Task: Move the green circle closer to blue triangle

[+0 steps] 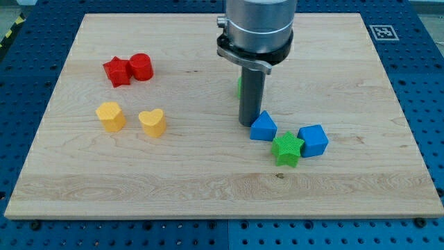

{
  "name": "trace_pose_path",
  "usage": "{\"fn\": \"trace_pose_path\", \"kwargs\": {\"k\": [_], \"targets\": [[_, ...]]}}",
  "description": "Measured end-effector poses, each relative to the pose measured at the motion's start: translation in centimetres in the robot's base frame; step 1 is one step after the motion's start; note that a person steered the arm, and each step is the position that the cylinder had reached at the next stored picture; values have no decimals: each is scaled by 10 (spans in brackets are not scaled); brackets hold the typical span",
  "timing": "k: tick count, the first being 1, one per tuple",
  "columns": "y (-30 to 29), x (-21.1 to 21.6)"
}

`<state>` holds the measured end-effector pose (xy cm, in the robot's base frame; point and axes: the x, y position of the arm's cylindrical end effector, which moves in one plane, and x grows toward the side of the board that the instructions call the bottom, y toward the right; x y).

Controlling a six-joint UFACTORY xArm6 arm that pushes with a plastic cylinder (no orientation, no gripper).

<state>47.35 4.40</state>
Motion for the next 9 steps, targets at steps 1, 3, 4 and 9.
{"fn": "trace_pose_path", "kwargs": {"k": [1, 3, 4, 9], "targets": [[18, 3], [14, 20], [-27, 5], [-28, -93]]}}
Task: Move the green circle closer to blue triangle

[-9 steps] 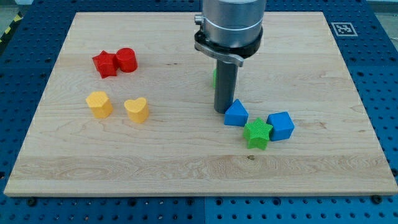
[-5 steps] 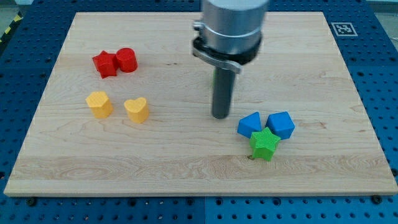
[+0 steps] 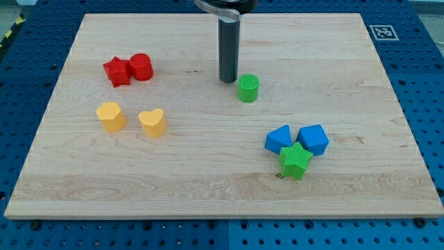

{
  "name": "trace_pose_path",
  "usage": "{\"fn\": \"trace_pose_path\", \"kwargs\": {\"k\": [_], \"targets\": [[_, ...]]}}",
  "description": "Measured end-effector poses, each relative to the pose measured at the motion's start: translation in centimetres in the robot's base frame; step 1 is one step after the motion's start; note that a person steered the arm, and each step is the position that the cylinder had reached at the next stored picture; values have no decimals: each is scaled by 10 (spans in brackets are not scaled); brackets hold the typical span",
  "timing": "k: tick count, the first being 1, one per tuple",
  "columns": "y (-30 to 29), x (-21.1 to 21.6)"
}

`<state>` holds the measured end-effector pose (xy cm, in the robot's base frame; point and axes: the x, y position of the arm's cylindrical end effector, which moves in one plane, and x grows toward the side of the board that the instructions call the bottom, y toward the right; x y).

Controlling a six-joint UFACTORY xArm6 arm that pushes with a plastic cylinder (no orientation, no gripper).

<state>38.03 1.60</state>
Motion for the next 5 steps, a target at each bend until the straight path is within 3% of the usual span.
{"fn": "trace_pose_path", "kwargs": {"k": [1, 5], "targets": [[30, 5], [24, 73]]}}
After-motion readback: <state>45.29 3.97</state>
